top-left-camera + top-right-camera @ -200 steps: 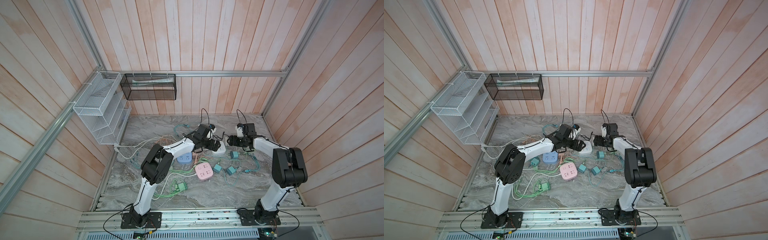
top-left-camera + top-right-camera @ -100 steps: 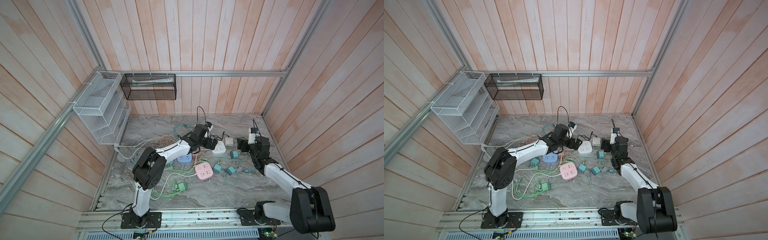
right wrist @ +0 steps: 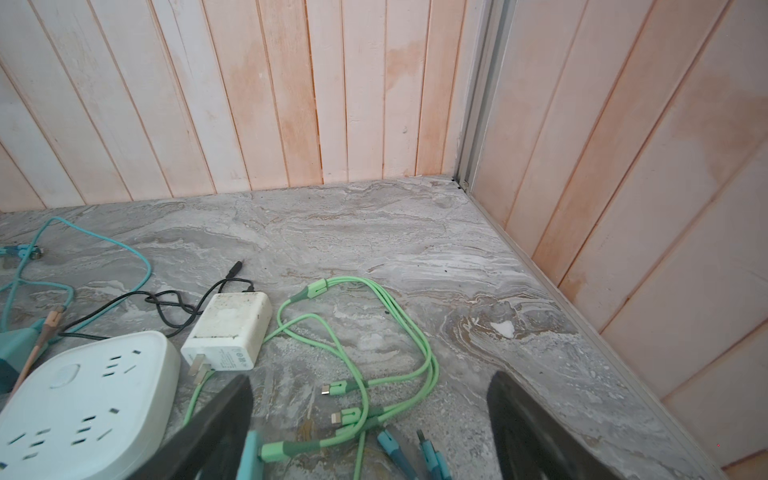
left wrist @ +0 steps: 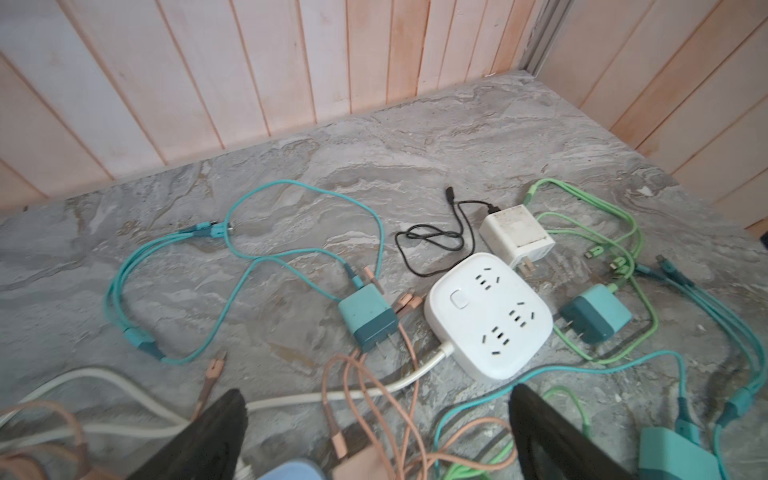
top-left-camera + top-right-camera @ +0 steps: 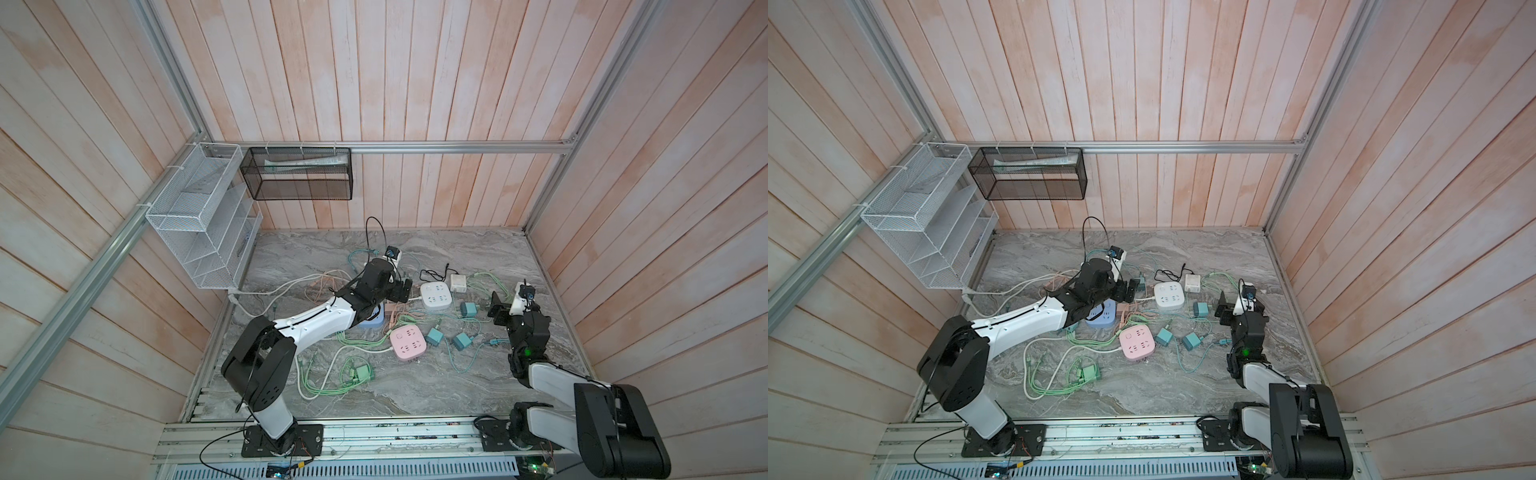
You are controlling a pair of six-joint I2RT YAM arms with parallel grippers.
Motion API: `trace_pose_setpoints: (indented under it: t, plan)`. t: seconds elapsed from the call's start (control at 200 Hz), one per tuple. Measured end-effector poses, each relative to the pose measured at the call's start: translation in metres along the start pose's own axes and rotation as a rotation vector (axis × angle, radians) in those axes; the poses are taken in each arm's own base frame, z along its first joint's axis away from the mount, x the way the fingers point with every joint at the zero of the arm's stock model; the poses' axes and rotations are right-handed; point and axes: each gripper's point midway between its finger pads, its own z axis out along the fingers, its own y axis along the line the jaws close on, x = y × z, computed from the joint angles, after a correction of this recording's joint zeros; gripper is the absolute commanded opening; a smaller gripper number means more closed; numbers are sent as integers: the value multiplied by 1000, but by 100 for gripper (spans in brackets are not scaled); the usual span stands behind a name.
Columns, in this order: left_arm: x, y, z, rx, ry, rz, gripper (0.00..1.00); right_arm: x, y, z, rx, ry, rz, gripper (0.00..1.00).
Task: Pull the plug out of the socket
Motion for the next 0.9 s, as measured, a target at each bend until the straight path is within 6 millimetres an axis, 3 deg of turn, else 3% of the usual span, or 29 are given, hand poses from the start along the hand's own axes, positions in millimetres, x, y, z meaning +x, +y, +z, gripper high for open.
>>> trace_pose_setpoints:
  t: [0.26,0.54,0.735,0.9]
  plan:
    - [3,52,-40,-138,-70,-34,100,5,-8,8,-11,-34,16,87]
    - [10,107,-83,-316,-151,-81,100,31,1,22,-67,16,16,89]
    - [25,176,-128,-544,-212,-129,100,10,6,35,-91,-17,8,92]
    - [50,232,-159,-721,-274,-150,100,13,7,35,-95,-1,4,95]
